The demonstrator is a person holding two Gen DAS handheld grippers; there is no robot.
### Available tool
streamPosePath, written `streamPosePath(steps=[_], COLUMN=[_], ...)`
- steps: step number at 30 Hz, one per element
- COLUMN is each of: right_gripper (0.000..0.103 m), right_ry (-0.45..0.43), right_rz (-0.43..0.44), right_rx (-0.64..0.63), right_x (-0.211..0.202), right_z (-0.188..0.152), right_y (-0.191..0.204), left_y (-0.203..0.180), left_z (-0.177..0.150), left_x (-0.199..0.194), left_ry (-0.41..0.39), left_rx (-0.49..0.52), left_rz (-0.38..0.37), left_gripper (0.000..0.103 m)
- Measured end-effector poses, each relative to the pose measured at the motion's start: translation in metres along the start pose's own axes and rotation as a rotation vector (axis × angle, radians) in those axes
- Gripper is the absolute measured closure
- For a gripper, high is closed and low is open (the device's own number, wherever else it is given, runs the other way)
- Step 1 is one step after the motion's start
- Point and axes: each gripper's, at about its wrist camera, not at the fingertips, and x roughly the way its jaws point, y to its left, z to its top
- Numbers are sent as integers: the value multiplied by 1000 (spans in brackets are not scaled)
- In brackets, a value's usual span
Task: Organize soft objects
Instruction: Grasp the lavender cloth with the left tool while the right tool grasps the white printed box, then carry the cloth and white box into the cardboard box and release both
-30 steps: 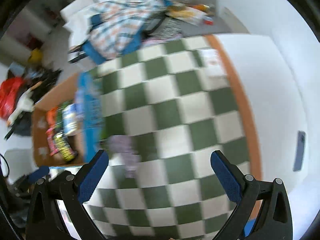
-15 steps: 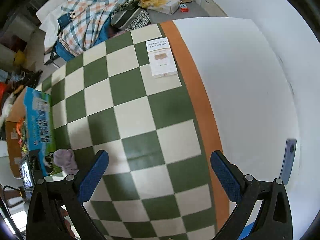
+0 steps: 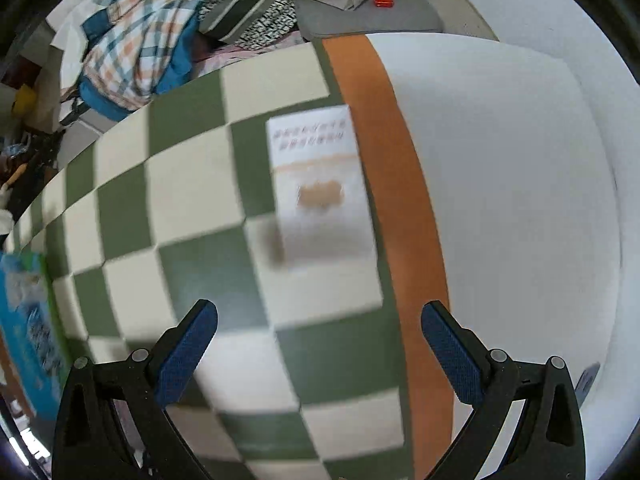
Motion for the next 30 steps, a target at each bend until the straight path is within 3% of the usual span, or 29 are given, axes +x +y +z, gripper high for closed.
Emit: streamPosePath(steps=[5, 7, 9, 12, 17, 20, 22, 30], right_gripper=[0, 7, 26, 45, 46, 46, 46, 46], right_ry=[15, 40, 65, 78, 80, 55, 21, -69], right_rz=[0, -6, -14, -32, -52, -15, 26, 227], right_rx=[18, 15, 2, 3, -13, -15, -22, -54], right_x=[20, 28, 34, 40, 37, 20, -3, -90], right_z=[34, 43, 46, 47, 34, 15, -2, -83], right_y=[-2, 0, 5, 10, 14, 15, 20, 63], left_y=[-13, -16, -18, -17, -10, -4, 29, 92], left_z=[13, 18, 21, 24, 29, 24, 19, 0], left_x=[-6, -9, -12, -20, -42, -61, -80, -173], left_ry=[-33, -44, -56, -71, -106, -125, -143, -245], left_rx=[17, 25, 28, 29, 44, 58, 74, 114], left_rz=[-8, -8, -7, -14, -31, -63, -92, -210], left_gripper=[66, 66, 66, 66, 66, 66, 66, 66])
